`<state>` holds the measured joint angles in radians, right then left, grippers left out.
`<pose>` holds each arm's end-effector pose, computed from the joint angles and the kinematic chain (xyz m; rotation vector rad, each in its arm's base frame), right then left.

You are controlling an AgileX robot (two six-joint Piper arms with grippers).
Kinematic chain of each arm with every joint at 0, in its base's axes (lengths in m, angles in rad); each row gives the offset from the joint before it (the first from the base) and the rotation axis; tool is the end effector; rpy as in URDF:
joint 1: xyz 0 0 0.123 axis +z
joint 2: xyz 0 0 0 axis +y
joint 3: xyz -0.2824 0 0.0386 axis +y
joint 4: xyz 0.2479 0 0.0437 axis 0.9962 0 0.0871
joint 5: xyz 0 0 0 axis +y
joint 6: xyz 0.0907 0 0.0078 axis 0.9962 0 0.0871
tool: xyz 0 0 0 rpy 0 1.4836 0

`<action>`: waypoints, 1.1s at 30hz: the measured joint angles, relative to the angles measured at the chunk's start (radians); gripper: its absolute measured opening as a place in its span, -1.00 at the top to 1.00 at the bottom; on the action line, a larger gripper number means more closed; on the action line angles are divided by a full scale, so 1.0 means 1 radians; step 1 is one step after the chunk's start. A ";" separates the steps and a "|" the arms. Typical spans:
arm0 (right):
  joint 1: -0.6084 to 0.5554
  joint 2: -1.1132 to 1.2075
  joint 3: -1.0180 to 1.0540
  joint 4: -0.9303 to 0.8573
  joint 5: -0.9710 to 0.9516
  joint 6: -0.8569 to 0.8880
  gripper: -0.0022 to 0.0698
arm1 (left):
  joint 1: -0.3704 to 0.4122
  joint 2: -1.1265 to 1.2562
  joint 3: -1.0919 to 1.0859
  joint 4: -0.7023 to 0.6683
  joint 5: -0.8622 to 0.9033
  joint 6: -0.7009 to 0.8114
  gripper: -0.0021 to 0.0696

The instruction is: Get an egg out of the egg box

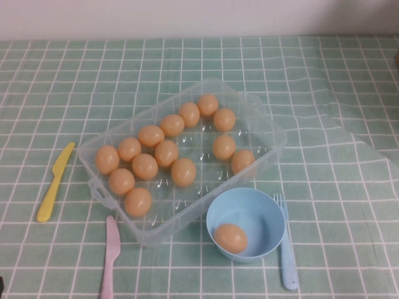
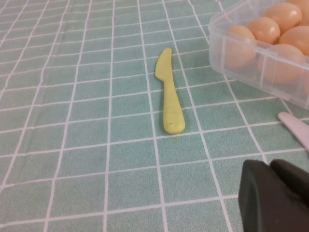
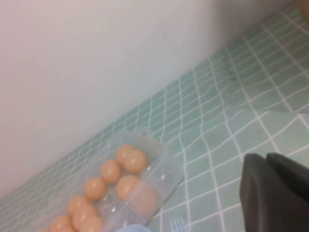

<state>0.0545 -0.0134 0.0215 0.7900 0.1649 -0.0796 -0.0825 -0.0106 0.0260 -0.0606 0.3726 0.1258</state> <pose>0.0550 0.0137 0.1960 0.4375 1.5916 0.6770 0.0523 -0.0063 0.1714 0.1571 1.8644 -0.0297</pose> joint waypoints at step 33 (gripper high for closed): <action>0.301 1.431 -1.229 -0.530 0.855 -0.027 0.99 | 0.000 0.000 0.000 0.000 0.000 0.000 0.94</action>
<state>0.3560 1.4180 -1.2079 0.2604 1.0201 -0.1061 -0.0825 -0.0106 0.0260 -0.0606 0.3726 0.1258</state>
